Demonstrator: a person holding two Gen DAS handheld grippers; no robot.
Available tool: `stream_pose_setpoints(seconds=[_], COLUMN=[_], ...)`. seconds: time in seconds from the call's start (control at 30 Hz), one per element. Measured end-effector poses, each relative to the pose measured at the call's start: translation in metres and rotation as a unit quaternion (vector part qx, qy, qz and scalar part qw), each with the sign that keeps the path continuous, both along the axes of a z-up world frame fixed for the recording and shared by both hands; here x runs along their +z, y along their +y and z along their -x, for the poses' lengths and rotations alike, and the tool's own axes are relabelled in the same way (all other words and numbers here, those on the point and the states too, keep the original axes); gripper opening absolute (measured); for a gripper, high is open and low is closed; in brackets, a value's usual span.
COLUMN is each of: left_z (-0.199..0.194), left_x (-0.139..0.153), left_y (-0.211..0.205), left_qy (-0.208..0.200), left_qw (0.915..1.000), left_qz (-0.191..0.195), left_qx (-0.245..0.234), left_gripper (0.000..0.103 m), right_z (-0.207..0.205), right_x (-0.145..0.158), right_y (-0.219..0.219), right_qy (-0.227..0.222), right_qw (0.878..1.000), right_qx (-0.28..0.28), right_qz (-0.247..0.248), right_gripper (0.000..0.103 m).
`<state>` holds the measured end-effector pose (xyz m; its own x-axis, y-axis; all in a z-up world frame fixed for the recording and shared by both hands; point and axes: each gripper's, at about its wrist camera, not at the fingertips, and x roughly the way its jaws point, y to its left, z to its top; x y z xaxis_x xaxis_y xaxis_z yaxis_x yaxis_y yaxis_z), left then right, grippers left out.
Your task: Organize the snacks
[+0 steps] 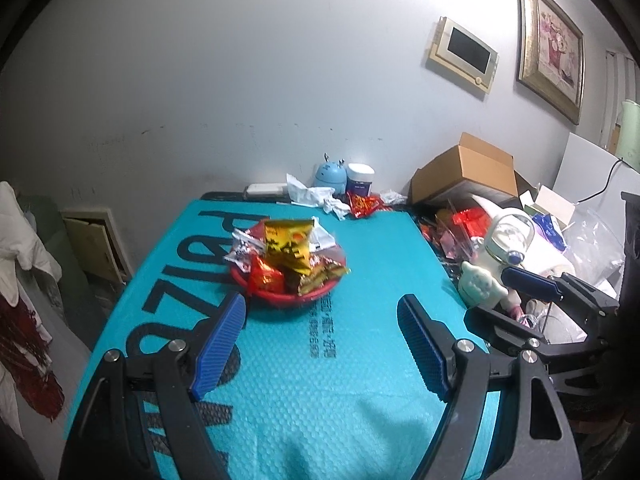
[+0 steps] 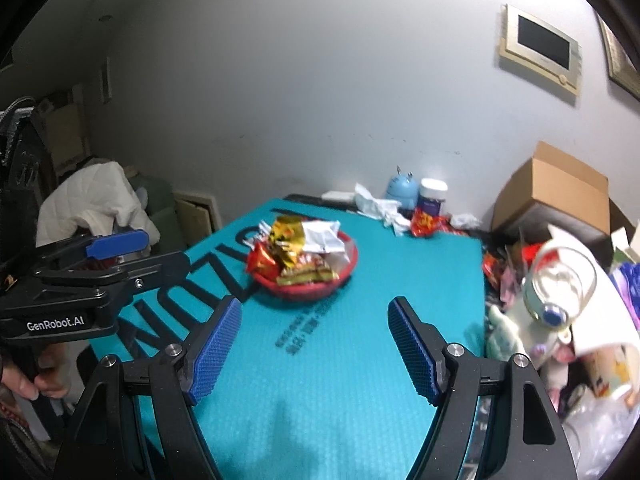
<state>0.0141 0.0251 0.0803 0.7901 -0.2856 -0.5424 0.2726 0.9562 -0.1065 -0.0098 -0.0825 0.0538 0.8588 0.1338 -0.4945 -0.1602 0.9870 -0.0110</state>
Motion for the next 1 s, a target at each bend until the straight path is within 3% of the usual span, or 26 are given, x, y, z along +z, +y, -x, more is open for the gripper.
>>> stream_pose_setpoints(seconds=[1.0], left_z=[0.006], left_x=[-0.017], left_y=[-0.003], left_qy=[0.018], left_qw=[0.9996], left_qz=[0.010], left_qx=[0.019], left_gripper=[0.078], right_z=[0.003], right_x=[-0.015], right_y=[-0.004], right_qy=[0.014], right_qw=[1.000], right_qx=[0.027], right_qz=[-0.005], right_gripper=[0.077])
